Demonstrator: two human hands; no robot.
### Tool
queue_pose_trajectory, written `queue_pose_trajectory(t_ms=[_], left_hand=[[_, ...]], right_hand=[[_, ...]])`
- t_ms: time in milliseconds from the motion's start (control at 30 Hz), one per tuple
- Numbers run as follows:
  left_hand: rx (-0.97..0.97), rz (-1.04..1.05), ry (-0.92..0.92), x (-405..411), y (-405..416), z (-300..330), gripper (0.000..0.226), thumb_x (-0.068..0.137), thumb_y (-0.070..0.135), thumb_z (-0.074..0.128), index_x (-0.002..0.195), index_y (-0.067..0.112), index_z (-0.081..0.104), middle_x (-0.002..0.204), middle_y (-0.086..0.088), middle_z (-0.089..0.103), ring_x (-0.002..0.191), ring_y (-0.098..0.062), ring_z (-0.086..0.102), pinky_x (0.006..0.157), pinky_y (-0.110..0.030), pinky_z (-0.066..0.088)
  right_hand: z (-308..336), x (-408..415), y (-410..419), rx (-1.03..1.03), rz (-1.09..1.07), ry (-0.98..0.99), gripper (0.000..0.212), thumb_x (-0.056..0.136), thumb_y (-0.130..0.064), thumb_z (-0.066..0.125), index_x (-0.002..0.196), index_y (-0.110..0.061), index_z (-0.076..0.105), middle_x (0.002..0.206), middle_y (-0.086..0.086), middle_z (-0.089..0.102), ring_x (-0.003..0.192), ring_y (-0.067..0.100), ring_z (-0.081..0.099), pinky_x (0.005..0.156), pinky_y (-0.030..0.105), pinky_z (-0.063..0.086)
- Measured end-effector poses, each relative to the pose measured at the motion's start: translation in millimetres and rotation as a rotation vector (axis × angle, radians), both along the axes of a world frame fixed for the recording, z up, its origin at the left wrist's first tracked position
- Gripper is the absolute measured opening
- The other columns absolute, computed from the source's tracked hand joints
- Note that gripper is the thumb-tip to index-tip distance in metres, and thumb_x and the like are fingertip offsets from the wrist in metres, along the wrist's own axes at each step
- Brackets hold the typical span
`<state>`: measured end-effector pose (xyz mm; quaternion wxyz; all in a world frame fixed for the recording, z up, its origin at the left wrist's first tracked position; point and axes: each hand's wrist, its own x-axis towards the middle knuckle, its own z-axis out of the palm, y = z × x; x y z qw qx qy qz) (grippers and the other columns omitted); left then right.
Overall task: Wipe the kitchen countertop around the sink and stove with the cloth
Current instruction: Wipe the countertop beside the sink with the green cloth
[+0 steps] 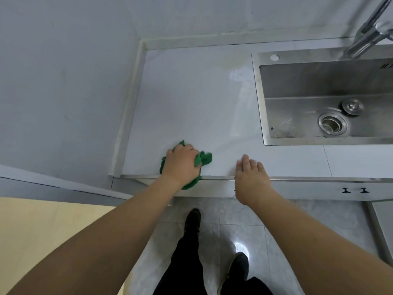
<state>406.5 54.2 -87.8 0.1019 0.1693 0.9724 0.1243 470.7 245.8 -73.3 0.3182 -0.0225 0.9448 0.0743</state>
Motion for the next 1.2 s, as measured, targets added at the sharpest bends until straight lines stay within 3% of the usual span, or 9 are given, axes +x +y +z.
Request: queue_pose_trajectory(t_ms=[200, 367, 533, 733, 967, 1067, 1100, 1133, 1200], left_hand=[[-0.058, -0.227, 0.023, 36, 31, -11, 0.023, 0.085, 0.035, 0.058, 0.103, 0.022, 0.062, 0.107, 0.007, 0.059, 0.102, -0.021, 0.049, 0.083, -0.037, 0.034], [-0.162, -0.137, -0.002, 28, 3, -7, 0.023, 0.083, 0.037, 0.057, 0.102, 0.023, 0.060, 0.108, 0.008, 0.058, 0.102, -0.020, 0.050, 0.083, -0.037, 0.033], [-0.261, -0.169, -0.056, 20, 21, 11, 0.010, 0.081, 0.029, 0.058, 0.087, 0.022, 0.055, 0.097, 0.004, 0.057, 0.096, -0.021, 0.050, 0.083, -0.038, 0.033], [-0.309, 0.179, -0.170, -15, -31, 19, 0.011, 0.081, 0.032, 0.058, 0.083, 0.021, 0.057, 0.081, 0.001, 0.058, 0.079, -0.020, 0.055, 0.074, -0.035, 0.035], [-0.036, -0.026, -0.176, 30, 39, 8, 0.021, 0.086, 0.041, 0.061, 0.085, 0.021, 0.055, 0.095, 0.001, 0.060, 0.091, -0.023, 0.057, 0.078, -0.038, 0.044], [0.528, 0.378, -0.354, 1, 12, 22, 0.005, 0.091, 0.026, 0.060, 0.093, 0.024, 0.056, 0.093, 0.003, 0.061, 0.087, -0.019, 0.062, 0.070, -0.029, 0.050], [0.681, 0.529, -0.316, -12, -2, 25, 0.012, 0.092, 0.020, 0.059, 0.103, 0.023, 0.055, 0.102, 0.000, 0.060, 0.093, -0.020, 0.061, 0.072, -0.027, 0.051], [0.706, 0.612, -0.256, -26, -18, 25, 0.024, 0.091, 0.017, 0.057, 0.114, 0.023, 0.052, 0.115, -0.004, 0.056, 0.104, -0.022, 0.058, 0.081, -0.031, 0.052], [0.379, 0.616, -0.247, -37, -38, 19, 0.045, 0.090, 0.022, 0.053, 0.133, 0.026, 0.041, 0.140, -0.007, 0.033, 0.127, -0.028, 0.037, 0.103, -0.046, 0.041]], right_hand=[[0, -4, -8, 0.008, -0.035, -0.023, 0.070, 0.095, -0.020, 0.032, 0.149, 0.004, -0.008, 0.156, 0.026, -0.011, 0.146, 0.039, 0.002, 0.120, 0.045, 0.006], [1, 0, 4, -0.056, -0.033, -0.030, 0.076, 0.094, -0.018, 0.038, 0.150, 0.000, -0.010, 0.157, 0.021, -0.016, 0.147, 0.035, -0.003, 0.121, 0.044, 0.005], [2, 1, 3, -0.055, -0.029, -0.037, 0.076, 0.093, -0.017, 0.037, 0.149, 0.000, -0.012, 0.157, 0.021, -0.018, 0.147, 0.035, -0.005, 0.121, 0.044, 0.004], [0, 1, -3, -0.003, -0.032, -0.019, 0.075, 0.093, -0.017, 0.035, 0.148, 0.004, -0.010, 0.156, 0.025, -0.014, 0.146, 0.039, -0.001, 0.120, 0.045, 0.005], [-5, -1, -7, 0.031, -0.030, -0.019, 0.079, 0.093, -0.022, 0.040, 0.148, 0.005, -0.010, 0.156, 0.027, -0.013, 0.146, 0.039, 0.000, 0.120, 0.046, 0.005], [-7, 0, -5, 0.016, -0.020, -0.011, 0.080, 0.094, -0.023, 0.040, 0.148, 0.005, -0.011, 0.155, 0.028, -0.014, 0.146, 0.040, 0.000, 0.120, 0.046, 0.005], [-7, 2, -6, 0.019, -0.021, -0.007, 0.080, 0.094, -0.024, 0.040, 0.147, 0.006, -0.012, 0.155, 0.029, -0.015, 0.146, 0.041, -0.001, 0.120, 0.047, 0.005], [-7, 1, -7, 0.027, -0.023, -0.005, 0.081, 0.094, -0.025, 0.041, 0.147, 0.007, -0.012, 0.154, 0.029, -0.015, 0.146, 0.042, -0.001, 0.120, 0.047, 0.005], [-7, 2, -10, 0.030, -0.036, -0.009, 0.083, 0.094, -0.026, 0.043, 0.146, 0.008, -0.012, 0.154, 0.030, -0.015, 0.145, 0.042, -0.001, 0.120, 0.048, 0.004]])
